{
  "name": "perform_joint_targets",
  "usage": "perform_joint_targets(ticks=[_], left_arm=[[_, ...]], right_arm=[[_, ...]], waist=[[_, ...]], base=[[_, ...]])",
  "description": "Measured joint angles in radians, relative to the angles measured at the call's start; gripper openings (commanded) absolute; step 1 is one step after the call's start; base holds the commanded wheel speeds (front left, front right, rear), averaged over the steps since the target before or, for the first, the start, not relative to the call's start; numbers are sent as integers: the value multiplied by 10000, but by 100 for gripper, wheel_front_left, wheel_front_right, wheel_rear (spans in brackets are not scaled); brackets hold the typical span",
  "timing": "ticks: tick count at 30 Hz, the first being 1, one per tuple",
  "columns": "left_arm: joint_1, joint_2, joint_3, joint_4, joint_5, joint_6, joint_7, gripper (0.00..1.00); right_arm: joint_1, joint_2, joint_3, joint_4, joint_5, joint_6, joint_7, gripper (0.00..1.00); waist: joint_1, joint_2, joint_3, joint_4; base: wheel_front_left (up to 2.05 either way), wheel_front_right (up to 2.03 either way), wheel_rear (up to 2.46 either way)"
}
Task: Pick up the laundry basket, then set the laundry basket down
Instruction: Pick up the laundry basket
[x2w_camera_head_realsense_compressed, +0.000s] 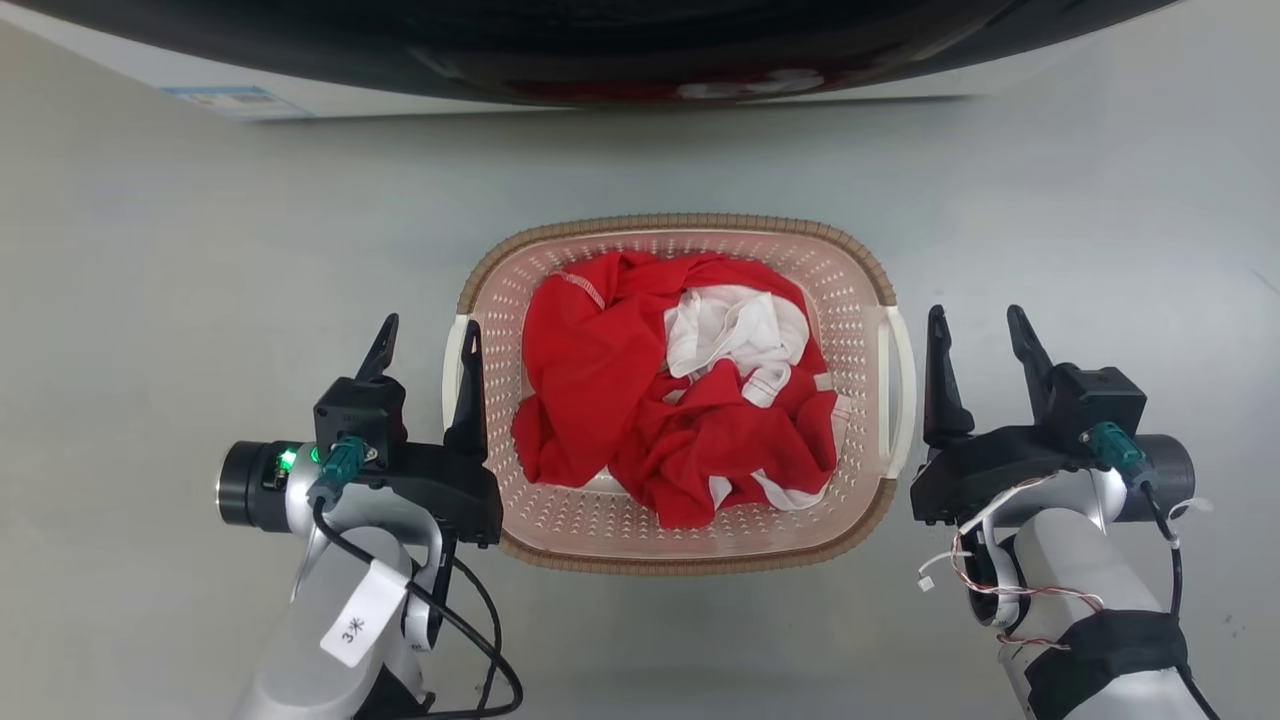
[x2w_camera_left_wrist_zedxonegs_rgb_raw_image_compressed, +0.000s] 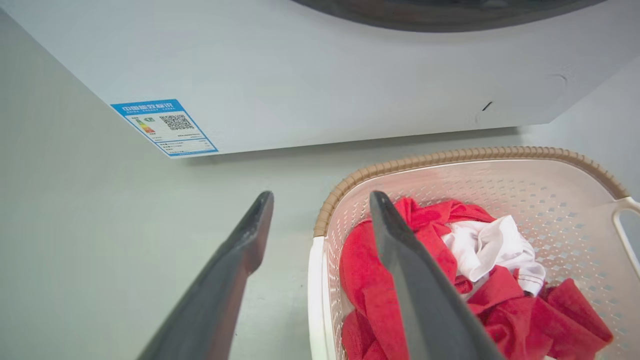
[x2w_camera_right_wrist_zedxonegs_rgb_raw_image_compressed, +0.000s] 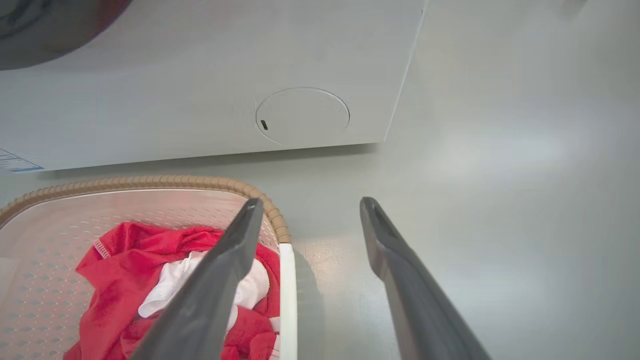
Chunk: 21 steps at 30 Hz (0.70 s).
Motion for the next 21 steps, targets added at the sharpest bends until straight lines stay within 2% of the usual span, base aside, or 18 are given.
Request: perform_joint_targets(ticks=[21], left_arm=[[-629,-31,-780,2320,-1020,-345,2,100]], right_arm=[[-399,-25,721,1020,646,27,0,100]], waist=[[-2,-1,670,64]], base=[[0,0,0]])
